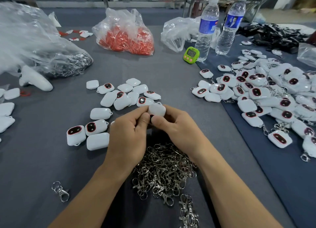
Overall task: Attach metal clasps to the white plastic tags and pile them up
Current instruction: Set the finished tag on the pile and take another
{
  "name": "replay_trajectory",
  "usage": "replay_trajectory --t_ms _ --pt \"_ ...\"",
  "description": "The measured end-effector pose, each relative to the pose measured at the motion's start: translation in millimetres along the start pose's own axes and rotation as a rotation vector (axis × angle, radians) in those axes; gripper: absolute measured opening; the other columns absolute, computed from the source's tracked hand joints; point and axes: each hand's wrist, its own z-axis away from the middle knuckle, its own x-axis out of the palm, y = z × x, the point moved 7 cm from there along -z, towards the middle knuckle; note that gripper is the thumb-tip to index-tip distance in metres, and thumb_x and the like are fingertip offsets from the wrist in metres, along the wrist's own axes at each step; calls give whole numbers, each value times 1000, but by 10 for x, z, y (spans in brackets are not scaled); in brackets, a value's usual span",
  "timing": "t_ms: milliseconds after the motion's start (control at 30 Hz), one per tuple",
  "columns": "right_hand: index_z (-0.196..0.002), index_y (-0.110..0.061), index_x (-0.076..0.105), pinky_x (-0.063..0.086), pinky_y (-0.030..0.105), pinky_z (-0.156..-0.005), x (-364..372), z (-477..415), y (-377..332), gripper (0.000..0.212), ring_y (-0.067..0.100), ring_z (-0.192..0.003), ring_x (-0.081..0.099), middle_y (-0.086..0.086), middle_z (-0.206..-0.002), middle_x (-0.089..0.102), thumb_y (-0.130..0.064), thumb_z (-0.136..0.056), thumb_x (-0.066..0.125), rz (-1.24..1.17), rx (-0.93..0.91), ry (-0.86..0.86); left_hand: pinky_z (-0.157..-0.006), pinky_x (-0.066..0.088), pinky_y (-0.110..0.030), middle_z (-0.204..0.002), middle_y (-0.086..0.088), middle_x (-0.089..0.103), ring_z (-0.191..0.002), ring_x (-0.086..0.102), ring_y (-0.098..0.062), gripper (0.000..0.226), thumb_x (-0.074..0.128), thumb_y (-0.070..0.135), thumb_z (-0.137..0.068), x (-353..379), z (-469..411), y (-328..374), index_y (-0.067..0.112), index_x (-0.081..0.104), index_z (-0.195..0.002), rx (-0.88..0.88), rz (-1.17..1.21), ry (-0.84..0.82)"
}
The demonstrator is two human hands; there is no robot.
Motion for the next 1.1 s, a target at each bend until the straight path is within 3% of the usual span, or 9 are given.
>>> replay_trajectory --t_ms 100,200,367,433,567,633,733,900,1100 --pt "-101 -22 76 60 50 -85 -43 -4 18 15 15 -88 73 -4 -92 77 -16 -96 64 -68 -42 114 -84 37 3 -94 43 64 -99 61 17 30 59 15 -99 12 39 22 32 75 -118 20 -71 7" --pt "-95 -16 75 58 33 -66 -254 -26 67 20 12 -77 71 0 -84 74 -6 -100 59 -247 -22 361 -86 30 8 -101 33 66 -103 59 11 23 72 16 -89 44 27 -16 30 80 -105 0 -227 -42" --pt "-93 -12 73 55 23 -60 -471 -6 191 20 12 -65 67 19 -96 76 -3 -96 56 -402 80 505 -100 30 -5 -113 34 65 -119 49 12 27 75 49 -75 325 112 5 43 78 -101 101 -315 -445" --pt "-91 -12 72 55 22 -58 -472 -2 217 20 12 -62 66 20 -97 76 -3 -95 56 -380 94 500 -100 34 -8 -110 36 66 -116 52 10 19 80 44 -74 342 113 20 44 79 -93 117 -287 -486" --pt "-87 -13 73 54 29 -62 -425 -6 207 16 16 -63 65 18 -92 76 -7 -91 59 -264 88 464 -87 43 -14 -91 30 72 -97 62 6 11 84 27 -76 311 114 56 35 81 -81 146 -269 -429" --pt "-84 -13 74 55 35 -66 -415 -5 204 15 18 -63 65 17 -86 76 -10 -89 60 -225 90 457 -75 46 -11 -81 30 72 -84 66 4 13 84 26 -76 229 99 36 38 80 -80 86 -196 -319" --pt "-80 -14 75 54 42 -69 -402 7 193 12 18 -61 65 14 -80 76 -18 -82 64 -200 101 441 -66 55 -21 -68 24 72 -66 70 0 16 83 27 -80 63 63 -65 42 78 -78 -62 -46 -116" --pt "-71 -19 69 49 32 -53 -382 63 128 7 16 -54 60 12 -65 71 -19 -67 75 -39 59 427 -62 57 -23 -69 15 75 -65 73 -6 20 83 18 -81 32 30 -135 36 78 -77 -168 128 -40" --pt "-74 -31 76 56 38 -56 -252 52 30 6 12 -54 62 -3 -58 69 -30 -69 75 98 10 323 -76 63 -35 -81 15 78 -77 75 -6 30 71 4 -90 67 13 -160 32 80 -87 -192 157 -66"
